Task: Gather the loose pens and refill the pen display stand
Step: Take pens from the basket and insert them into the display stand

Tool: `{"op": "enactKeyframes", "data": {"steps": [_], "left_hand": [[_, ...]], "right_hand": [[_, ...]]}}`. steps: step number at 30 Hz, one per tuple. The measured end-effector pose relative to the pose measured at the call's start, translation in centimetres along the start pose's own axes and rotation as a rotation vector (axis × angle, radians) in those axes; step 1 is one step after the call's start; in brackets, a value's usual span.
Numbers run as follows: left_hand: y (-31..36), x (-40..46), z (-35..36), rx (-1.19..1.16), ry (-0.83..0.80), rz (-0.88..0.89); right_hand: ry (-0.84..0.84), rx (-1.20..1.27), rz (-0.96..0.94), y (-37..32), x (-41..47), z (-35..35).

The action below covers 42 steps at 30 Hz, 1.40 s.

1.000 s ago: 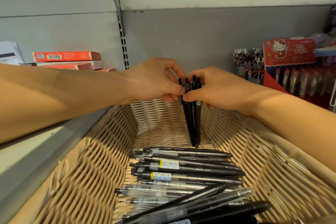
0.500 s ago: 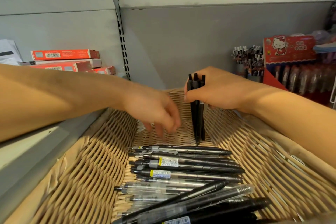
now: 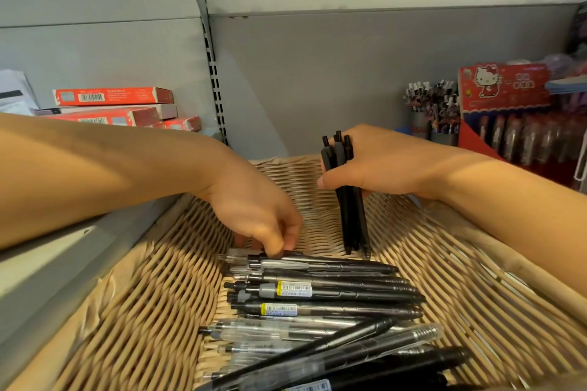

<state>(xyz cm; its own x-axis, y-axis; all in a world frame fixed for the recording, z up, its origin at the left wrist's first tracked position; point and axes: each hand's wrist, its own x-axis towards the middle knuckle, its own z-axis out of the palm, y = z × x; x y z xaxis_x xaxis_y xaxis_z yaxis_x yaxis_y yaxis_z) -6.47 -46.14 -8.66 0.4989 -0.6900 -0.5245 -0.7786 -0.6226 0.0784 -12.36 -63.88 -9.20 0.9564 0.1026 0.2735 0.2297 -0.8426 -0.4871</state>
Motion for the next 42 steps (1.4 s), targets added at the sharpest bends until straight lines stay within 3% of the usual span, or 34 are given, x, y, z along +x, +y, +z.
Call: {"op": "enactKeyframes", "data": {"steps": [4,8,14,21,26,33,38,42], "left_hand": [[-0.3,-0.2,-0.9,0.022,-0.006,0.033],[-0.7,0.0,-1.5,0.006,0.212,0.025],[-1.5,0.2,-2.2,-0.327,0.517,0.082],[-0.9,0.0,-2.3,-0.472,0.758,0.185],[-0.8,-0.1,-2.3,-0.577,0.819,0.218],[-0.6,-0.6,-2.8,-0.539,1.052,0.276],[-0.1,-0.6,-2.5,-0.561,0.986,0.285],[0.3,-0.8,-2.3,-0.576,0.948,0.293]], "right_hand": [[-0.016,0.012,-0.003,0.0,0.0,0.1],[-0.013,0.026,-0.005,0.0,0.0,0.2],[-0.047,0.062,0.0,0.0,0.0,0.2],[-0.037,0.038,-0.022,-0.5,-0.5,-0.1],[-0.022,0.037,-0.008,-0.8,-0.6,-0.2],[0.006,0.104,0.072,-0.5,-0.6,-0.6],[0.052,0.21,0.085,-0.4,-0.4,-0.3],[0.013,0.156,0.07,-0.4,-0.5,-0.3]]}}
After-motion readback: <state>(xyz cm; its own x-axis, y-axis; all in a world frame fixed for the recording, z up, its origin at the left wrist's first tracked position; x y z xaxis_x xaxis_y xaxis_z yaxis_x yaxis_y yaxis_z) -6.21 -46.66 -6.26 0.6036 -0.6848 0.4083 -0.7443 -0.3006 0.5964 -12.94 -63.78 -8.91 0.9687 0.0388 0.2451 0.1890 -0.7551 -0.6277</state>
